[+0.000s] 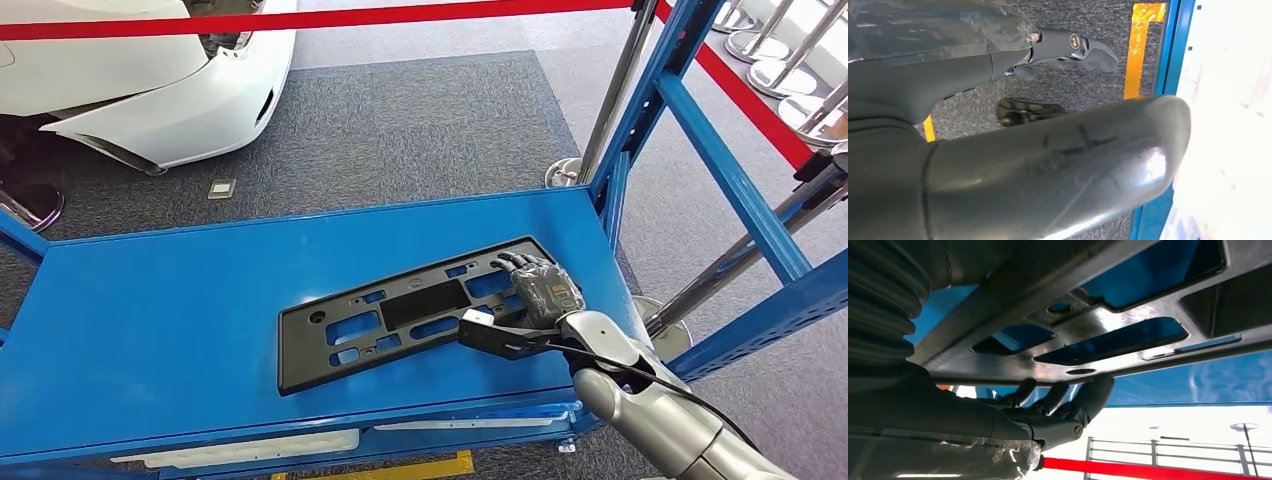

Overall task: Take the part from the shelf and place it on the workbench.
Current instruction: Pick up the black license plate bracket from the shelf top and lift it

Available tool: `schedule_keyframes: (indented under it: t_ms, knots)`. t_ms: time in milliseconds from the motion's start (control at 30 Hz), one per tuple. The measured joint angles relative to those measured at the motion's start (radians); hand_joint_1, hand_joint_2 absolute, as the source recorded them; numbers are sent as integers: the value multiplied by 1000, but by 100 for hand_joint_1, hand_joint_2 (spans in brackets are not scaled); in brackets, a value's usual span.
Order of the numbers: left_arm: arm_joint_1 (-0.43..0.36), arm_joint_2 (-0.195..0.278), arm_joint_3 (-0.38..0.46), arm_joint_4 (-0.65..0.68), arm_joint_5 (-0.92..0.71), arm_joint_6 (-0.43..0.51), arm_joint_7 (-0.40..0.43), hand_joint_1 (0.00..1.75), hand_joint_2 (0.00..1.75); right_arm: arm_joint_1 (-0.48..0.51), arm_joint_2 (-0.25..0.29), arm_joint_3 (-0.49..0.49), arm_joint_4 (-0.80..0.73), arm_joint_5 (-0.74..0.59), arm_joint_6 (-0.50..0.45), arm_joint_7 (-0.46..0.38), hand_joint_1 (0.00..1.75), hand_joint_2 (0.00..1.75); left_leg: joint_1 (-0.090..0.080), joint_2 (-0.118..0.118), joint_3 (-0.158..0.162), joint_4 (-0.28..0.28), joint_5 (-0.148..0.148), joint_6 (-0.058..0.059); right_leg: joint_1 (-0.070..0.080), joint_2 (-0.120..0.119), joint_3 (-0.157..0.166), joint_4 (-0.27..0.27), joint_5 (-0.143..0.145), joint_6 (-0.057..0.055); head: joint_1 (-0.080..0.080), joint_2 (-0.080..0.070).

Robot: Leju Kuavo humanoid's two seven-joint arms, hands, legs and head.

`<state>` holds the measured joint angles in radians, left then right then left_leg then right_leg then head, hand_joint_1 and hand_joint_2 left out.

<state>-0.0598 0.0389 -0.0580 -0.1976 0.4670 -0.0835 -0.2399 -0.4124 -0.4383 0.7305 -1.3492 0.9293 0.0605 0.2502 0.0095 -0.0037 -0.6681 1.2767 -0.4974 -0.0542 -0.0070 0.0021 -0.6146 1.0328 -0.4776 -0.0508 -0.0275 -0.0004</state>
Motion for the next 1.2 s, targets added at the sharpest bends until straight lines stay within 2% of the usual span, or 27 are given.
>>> schedule_keyframes:
  t_ms: [67, 100, 133, 167, 300, 567, 700, 867, 1200]
  knots:
    - [1, 0, 0, 0, 4, 1, -2, 0, 0, 0, 3, 1, 6, -18, 1, 3, 175, 175, -4, 0, 24, -121, 97, 12, 2, 2, 16, -1, -10, 2, -8, 0]
    - [2, 1, 0, 0, 5, 1, -3, 0, 0, 0, 5, 2, 10, -32, 4, 3, 175, 175, -7, 0, 39, -181, 130, 19, 2, 3, 21, -1, -14, 4, -11, 0]
    - [1, 1, 0, 1, 6, 1, -5, 0, 0, -2, 6, 1, 13, -47, 7, 2, 175, 175, -10, 0, 49, -222, 150, 26, 2, 3, 23, -1, -17, 7, -13, 0]
    - [2, 1, 0, 1, 6, 1, -7, 0, 0, -3, 8, 1, 15, -60, 10, 0, 175, 175, -14, 1, 53, -242, 156, 30, 1, 3, 24, -2, -19, 12, -13, 0]
    - [3, 1, 0, 1, 6, 1, -15, 0, 0, -11, 9, 1, 19, -91, 16, -6, 175, 175, -11, -3, 66, -253, 160, 19, 7, 5, 35, -2, -34, 6, -7, 0]
    - [2, 1, -1, 1, 6, 3, -24, 0, 0, -12, 10, 2, 21, -76, 0, 31, 175, 175, -11, -6, 72, -252, 154, 28, 7, 4, 51, -19, -31, 19, 15, 0]
    - [2, 1, -5, 1, 3, -20, -34, 0, 175, -9, 9, 2, 4, -32, -25, 52, 175, 175, -12, -6, 72, -252, 153, 29, 6, 3, 52, -21, -31, 22, 23, 0]
    - [2, 1, -20, 1, -1, -25, -39, 0, 175, -2, 7, 2, -57, 20, -27, 70, 175, 175, -11, -6, 72, -252, 153, 29, 6, 3, 51, -21, -30, 24, 27, 0]
    - [2, 1, -32, 1, -4, -21, -42, 0, 175, 2, 0, 0, -129, 26, -27, 75, 175, 175, -7, -6, 73, -253, 154, 28, 7, 3, 50, -20, -30, 24, 27, 0]
